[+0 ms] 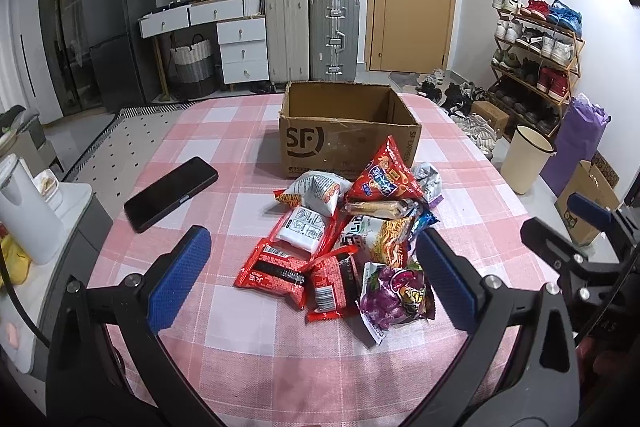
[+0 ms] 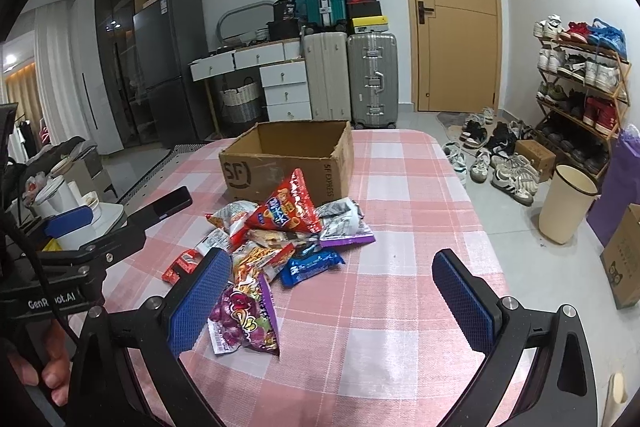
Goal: Organize snacks
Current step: 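Move the right tool to the purple grape candy bag and close on it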
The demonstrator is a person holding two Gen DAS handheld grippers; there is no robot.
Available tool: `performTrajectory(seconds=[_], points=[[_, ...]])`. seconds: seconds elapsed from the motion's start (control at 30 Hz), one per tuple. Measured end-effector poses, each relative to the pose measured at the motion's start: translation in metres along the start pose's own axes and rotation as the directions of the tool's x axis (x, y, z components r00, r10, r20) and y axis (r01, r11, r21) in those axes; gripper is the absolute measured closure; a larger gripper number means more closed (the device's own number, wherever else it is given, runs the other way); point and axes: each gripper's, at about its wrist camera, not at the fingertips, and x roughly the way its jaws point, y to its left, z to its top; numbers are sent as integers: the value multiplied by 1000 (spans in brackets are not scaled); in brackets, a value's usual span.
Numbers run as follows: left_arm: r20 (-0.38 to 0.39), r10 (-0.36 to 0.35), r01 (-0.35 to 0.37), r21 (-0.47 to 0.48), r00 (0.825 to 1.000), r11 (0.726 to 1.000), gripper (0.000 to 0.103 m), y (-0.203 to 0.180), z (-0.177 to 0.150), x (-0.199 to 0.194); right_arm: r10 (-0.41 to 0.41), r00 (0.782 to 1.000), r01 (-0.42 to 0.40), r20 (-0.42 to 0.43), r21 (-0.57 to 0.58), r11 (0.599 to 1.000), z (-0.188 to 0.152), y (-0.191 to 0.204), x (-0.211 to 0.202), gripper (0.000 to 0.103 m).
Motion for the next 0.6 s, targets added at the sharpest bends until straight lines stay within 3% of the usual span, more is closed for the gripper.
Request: performTrajectory(seconds=[0.6], points=[[-24,56,-57,-43,998,997,1,33,-9,24,123,985,-129,-123,-44,991,-33,21,57,1]])
